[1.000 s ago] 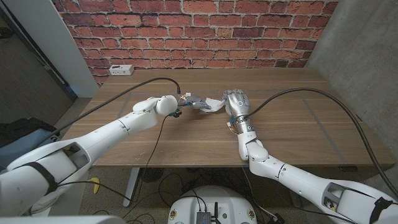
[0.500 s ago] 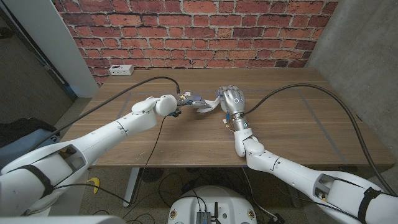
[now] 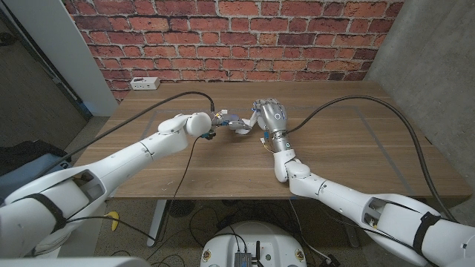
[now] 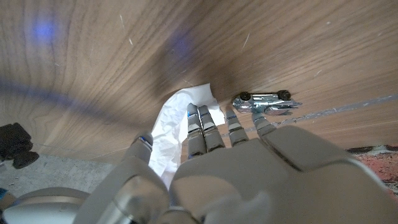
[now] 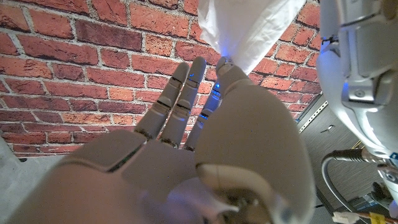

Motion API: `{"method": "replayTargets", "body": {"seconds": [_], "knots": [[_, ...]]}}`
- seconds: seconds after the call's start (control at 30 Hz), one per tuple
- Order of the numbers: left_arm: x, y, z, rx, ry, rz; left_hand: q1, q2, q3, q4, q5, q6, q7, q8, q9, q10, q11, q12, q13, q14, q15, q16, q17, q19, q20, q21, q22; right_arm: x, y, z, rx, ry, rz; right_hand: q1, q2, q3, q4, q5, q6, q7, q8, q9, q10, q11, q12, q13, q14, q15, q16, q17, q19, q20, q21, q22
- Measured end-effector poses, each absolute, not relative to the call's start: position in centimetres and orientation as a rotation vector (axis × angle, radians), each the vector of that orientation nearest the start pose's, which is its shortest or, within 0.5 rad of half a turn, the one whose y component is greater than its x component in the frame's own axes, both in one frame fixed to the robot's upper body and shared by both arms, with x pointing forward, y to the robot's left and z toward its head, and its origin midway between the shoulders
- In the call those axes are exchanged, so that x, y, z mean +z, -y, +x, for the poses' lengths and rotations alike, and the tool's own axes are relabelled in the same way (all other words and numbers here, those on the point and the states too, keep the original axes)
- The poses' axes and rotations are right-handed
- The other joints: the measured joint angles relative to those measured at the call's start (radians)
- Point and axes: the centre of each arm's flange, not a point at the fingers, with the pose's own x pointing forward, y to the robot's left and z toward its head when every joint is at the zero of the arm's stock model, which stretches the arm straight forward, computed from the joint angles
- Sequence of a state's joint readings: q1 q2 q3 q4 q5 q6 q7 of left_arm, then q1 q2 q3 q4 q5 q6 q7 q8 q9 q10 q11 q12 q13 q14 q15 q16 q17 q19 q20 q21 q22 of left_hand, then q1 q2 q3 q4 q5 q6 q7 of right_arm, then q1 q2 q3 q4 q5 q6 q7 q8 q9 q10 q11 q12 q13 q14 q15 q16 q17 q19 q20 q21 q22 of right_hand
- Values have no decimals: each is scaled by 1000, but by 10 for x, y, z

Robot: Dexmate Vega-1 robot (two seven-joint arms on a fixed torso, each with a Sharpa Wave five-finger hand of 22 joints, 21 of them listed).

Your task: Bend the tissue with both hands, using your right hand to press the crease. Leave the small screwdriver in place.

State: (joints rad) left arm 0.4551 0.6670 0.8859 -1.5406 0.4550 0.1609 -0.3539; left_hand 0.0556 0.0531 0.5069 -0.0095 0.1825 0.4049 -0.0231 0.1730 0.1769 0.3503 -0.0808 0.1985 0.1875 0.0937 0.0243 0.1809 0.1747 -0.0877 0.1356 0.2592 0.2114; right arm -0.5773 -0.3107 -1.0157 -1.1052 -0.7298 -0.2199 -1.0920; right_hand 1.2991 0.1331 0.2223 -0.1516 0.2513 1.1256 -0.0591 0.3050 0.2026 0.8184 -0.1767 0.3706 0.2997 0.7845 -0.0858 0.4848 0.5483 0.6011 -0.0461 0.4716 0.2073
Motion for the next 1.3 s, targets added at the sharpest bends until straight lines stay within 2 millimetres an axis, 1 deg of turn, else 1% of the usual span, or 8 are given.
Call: {"method": "replayTargets", "body": {"seconds": [0.23, 0.43, 0.53, 0.9, 1.03, 1.17, 1.23, 1.3], "knots": [[12, -146, 657, -400, 387, 1537, -4, -4, 0, 0, 0, -9, 2, 0, 0, -2, -2, -4, 0, -1, -1, 0, 0, 0, 0, 0, 0, -51, 74, 630, -506, 1155, -1141, 5, 5, -3, 3, -3, 0, 0, -8, 0, 0, 0, 0, 4, 31, -9, 4, 14, 19, 5, 24, 5], [11, -147, 658, -402, 381, 1535, -4, -4, 0, 0, 0, -9, 1, 0, 0, -3, -3, -4, 1, -1, -1, 0, 0, -2, 2, 0, 0, -51, 68, 637, -448, 1119, -1092, 5, 5, -15, 7, -4, 0, 0, -8, 0, 0, 0, 0, 5, 68, -18, 22, 29, 40, 4, 41, 9], [11, -148, 659, -403, 379, 1533, -4, -4, 0, 0, 0, -12, -2, 0, 0, -9, -1, -4, 1, -1, -1, 0, 0, -2, 2, 0, 0, -50, 64, 641, -423, 1094, -1064, 5, 5, -23, 15, -8, 0, 0, -14, 0, 0, 0, 0, 5, 92, -27, 34, 41, 41, 5, 58, 18], [12, -151, 659, -400, 382, 1527, -4, -4, 0, 0, 0, -18, 4, 0, 0, -11, -2, -8, 1, -1, -1, 0, 0, -4, 0, 0, 0, -50, 57, 658, -348, 1004, -1025, 5, 5, -28, 19, -8, 0, 0, -15, 5, 0, 0, 0, 9, 120, -38, 42, 61, 41, 5, 81, 32], [14, -153, 657, -391, 383, 1525, -4, -4, -4, 4, 6, -20, 6, 0, 0, -29, 13, -8, 1, -1, -1, 0, 0, -4, 0, 0, 0, -51, 55, 662, -330, 985, -1030, 5, 5, -28, 19, -12, 0, 0, -20, 5, 0, 0, 0, 9, 124, -37, 42, 62, 37, 1, 81, 32], [16, -157, 655, -362, 383, 1527, -11, 3, -4, 4, 6, -17, 9, 5, 0, -35, 51, -7, 2, -1, -1, 0, 0, -4, 0, 0, 0, -52, 54, 664, -317, 971, -1042, 5, 5, -31, 16, -12, 0, 0, -24, 5, 5, 5, 0, 9, 129, -40, 42, 67, 33, 5, 90, 32], [17, -160, 653, -330, 378, 1528, -11, 3, -4, 5, 6, -14, 11, 5, 0, -33, 57, -7, 4, 4, 4, 0, 0, -4, 0, 4, 0, -52, 53, 665, -311, 965, -1053, 5, 5, -31, 16, -12, 0, 0, -24, 5, 5, 5, 0, 9, 132, -43, 42, 71, 33, 5, 90, 32], [19, -163, 652, -305, 377, 1527, -16, 8, -1, 13, 6, -14, 11, 5, 0, -32, 66, -6, 4, 10, 10, 5, 0, 8, 3, 4, 0, -53, 54, 666, -307, 959, -1064, 5, 5, -31, 16, -12, 0, 0, -24, 5, 5, 5, 0, 10, 132, -43, 42, 71, 33, 5, 94, 32]]}}
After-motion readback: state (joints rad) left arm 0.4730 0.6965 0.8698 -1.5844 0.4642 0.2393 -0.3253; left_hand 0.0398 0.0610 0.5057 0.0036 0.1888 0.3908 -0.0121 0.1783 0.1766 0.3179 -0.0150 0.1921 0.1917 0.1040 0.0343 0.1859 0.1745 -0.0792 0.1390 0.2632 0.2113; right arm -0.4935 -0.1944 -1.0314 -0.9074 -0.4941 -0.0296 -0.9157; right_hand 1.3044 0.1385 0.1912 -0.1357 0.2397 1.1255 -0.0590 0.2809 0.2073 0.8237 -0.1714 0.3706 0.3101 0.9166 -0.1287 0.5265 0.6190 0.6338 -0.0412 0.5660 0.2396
